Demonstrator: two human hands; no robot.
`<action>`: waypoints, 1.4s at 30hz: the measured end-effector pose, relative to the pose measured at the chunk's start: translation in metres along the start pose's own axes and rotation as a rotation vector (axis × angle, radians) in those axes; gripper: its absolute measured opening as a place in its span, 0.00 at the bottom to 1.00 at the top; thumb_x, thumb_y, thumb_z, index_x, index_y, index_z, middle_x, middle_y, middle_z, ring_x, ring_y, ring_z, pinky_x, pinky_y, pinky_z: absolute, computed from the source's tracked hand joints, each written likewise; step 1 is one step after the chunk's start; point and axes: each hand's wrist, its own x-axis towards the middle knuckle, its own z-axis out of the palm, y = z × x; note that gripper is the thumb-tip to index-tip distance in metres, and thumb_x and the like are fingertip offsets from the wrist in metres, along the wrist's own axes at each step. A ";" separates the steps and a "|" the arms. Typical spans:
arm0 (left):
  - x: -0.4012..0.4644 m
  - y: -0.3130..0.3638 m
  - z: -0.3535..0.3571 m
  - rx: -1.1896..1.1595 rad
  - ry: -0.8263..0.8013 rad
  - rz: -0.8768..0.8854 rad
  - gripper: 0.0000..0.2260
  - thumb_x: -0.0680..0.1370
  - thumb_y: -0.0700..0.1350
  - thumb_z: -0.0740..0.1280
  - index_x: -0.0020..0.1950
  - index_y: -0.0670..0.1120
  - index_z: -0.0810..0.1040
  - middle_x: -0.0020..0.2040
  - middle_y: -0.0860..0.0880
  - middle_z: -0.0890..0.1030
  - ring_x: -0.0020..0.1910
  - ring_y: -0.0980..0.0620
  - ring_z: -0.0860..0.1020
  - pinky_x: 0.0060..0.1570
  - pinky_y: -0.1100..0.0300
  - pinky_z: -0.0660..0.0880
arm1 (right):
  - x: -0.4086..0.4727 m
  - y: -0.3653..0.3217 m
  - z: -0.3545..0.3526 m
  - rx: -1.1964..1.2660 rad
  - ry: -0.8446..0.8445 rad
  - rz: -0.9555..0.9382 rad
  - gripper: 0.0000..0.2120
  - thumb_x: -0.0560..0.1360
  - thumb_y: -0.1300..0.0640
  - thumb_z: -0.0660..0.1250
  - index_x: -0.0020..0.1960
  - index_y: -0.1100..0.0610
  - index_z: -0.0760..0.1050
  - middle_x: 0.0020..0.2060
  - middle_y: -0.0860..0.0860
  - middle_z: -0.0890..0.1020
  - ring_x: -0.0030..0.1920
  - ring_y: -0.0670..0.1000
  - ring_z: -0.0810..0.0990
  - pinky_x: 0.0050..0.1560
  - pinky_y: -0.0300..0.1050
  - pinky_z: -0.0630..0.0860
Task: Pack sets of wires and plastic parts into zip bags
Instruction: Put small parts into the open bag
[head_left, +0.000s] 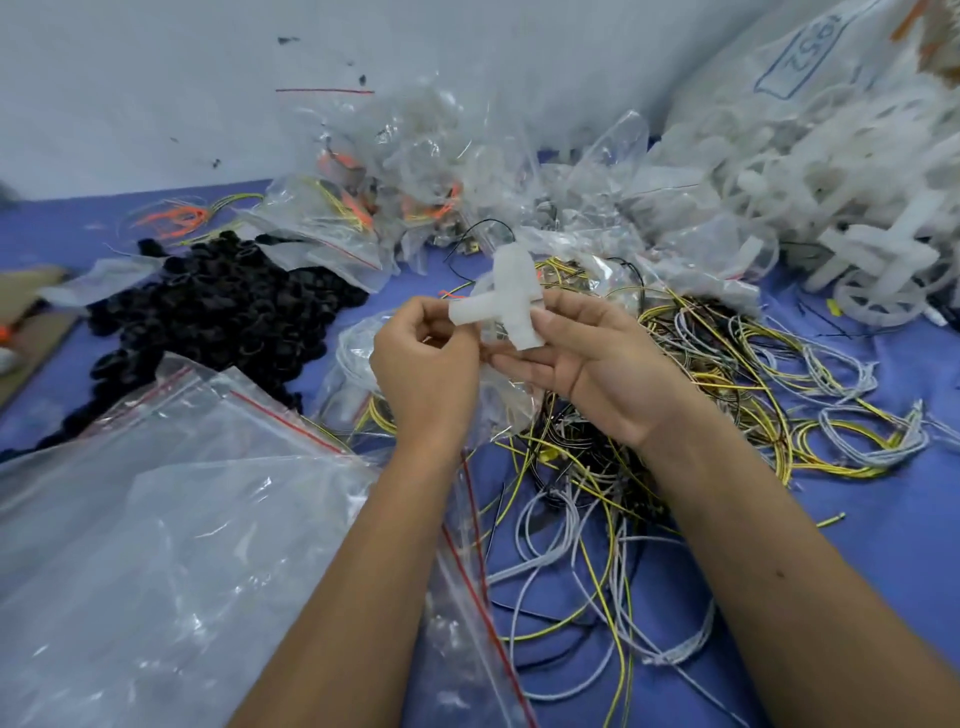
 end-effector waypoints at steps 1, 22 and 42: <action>-0.001 0.000 0.001 0.002 0.015 0.012 0.03 0.71 0.41 0.71 0.40 0.49 0.80 0.35 0.48 0.83 0.33 0.50 0.81 0.35 0.54 0.77 | 0.000 -0.001 0.000 0.009 0.008 0.003 0.12 0.76 0.61 0.66 0.57 0.63 0.79 0.50 0.61 0.86 0.53 0.62 0.86 0.55 0.54 0.84; -0.003 0.011 -0.002 -0.005 0.115 0.391 0.04 0.76 0.40 0.72 0.41 0.44 0.80 0.32 0.53 0.79 0.29 0.53 0.77 0.31 0.62 0.73 | -0.001 0.005 0.007 -0.523 0.371 -0.111 0.04 0.77 0.67 0.71 0.51 0.61 0.79 0.38 0.56 0.87 0.38 0.56 0.87 0.37 0.47 0.82; -0.026 0.014 0.016 0.123 -0.037 0.598 0.03 0.75 0.40 0.74 0.43 0.44 0.81 0.33 0.52 0.79 0.30 0.53 0.78 0.31 0.61 0.74 | -0.004 0.020 0.022 -0.520 -0.060 -0.210 0.14 0.75 0.71 0.60 0.55 0.61 0.80 0.44 0.69 0.82 0.37 0.67 0.81 0.30 0.61 0.77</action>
